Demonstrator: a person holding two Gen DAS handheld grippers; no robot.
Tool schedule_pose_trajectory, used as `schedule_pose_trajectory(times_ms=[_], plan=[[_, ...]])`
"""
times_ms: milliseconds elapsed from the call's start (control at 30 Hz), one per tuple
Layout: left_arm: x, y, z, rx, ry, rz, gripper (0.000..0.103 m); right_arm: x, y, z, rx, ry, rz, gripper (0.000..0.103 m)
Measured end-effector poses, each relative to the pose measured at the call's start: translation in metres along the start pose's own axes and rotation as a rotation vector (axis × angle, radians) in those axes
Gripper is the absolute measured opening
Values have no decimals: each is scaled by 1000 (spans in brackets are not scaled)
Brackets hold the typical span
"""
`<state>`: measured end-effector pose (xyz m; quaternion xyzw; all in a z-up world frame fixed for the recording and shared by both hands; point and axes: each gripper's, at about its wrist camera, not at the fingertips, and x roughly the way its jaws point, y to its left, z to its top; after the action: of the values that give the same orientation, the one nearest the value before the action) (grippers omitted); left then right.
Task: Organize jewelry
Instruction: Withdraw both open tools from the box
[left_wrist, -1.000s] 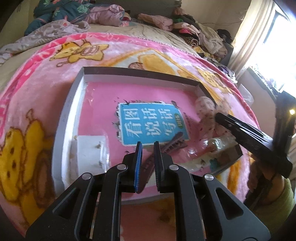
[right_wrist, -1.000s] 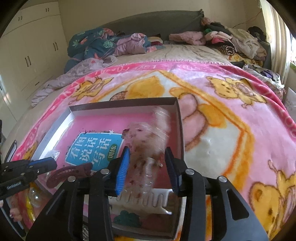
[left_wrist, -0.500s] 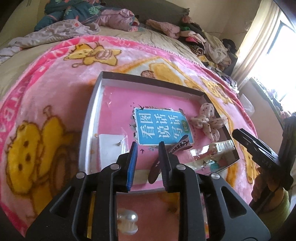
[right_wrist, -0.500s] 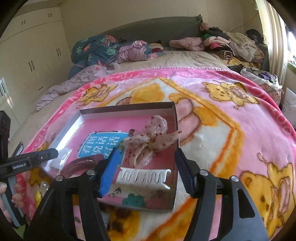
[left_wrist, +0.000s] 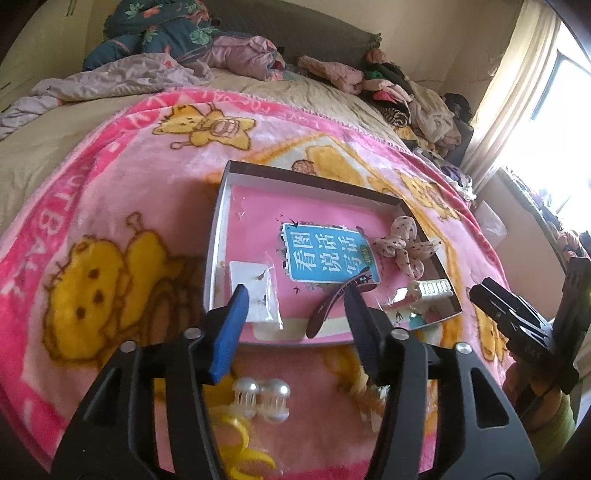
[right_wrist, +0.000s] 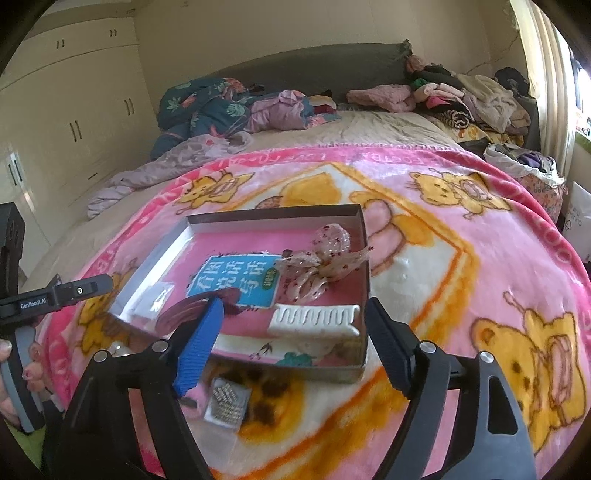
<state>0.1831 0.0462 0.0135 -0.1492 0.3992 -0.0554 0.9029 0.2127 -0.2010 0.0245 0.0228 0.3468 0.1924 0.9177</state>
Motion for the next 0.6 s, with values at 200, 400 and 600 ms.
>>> schedule_pose_trajectory(times_ms=[200,400,600], plan=[[-16,3,-6,-6,-17,6,62,-16,11,-7,-16,-5,18,79],[-33,7,-12,-15,-38,14,75,-28,23,-13,-35,-6,39,79],[-47,14,-17,-30,-55,25,76,-37,31,-18,-51,-6,56,79]])
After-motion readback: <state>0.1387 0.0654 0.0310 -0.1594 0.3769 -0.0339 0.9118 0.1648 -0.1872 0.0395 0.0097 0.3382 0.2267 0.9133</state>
